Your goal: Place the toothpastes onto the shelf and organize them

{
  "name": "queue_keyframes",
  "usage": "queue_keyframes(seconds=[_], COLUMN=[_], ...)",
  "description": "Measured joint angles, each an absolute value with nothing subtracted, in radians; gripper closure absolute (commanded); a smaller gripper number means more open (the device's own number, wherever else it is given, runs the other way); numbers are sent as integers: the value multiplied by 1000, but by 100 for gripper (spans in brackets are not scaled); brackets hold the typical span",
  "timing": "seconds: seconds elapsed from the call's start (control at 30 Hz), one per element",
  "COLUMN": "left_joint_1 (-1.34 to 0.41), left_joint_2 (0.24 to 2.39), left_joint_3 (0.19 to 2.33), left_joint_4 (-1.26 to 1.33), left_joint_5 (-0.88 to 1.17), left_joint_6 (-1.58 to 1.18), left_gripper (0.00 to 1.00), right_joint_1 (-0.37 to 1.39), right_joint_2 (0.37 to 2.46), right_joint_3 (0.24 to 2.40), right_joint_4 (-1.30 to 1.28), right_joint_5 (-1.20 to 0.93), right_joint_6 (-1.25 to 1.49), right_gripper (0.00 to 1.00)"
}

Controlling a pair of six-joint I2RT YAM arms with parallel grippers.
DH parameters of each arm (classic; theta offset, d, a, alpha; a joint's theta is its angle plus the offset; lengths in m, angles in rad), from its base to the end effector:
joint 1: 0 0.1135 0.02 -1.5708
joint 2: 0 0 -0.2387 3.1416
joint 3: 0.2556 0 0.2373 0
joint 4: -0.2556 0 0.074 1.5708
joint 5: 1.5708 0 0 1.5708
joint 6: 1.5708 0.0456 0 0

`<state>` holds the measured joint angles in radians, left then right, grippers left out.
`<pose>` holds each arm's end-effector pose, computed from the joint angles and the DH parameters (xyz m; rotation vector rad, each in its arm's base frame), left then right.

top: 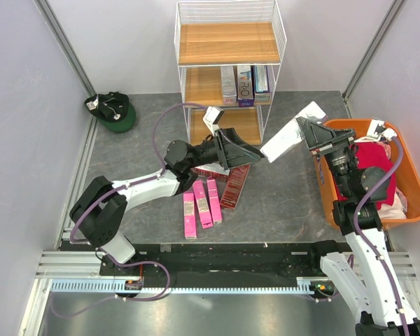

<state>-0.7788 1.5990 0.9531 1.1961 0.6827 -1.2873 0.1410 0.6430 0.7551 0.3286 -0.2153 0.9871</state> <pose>0.2214 -0.2589 0.3190 0.4475 1.3909 -2.1173 0.1547 0.0318 0.3925 0.3051 1.1739 1.1174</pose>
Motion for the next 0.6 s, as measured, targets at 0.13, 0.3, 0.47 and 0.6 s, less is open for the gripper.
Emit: queue_keyframes(seconds=[0.13,0.3,0.47,0.6], left_joint_1=[-802,-826,-835,-835], left_joint_2=[1612,1621,1643,1654], left_joint_3=[997,1058,1090,1094], left_joint_4=[1206,1119,1075,1072], left_joint_5=[683,681,680,681], left_joint_6=[-1292,-1268,-1251,-1253], left_gripper=[15,32,54,70], right_joint_1=[141,141,141,139], right_joint_2=[649,650,650,654], right_joint_3=[755,755,755,755], right_joint_4=[328,336,344,344], right_joint_5=[-223,-233,-242,-247], right_joint_6=[1003,1026,1040,1040], right_gripper=[72,72,70,47])
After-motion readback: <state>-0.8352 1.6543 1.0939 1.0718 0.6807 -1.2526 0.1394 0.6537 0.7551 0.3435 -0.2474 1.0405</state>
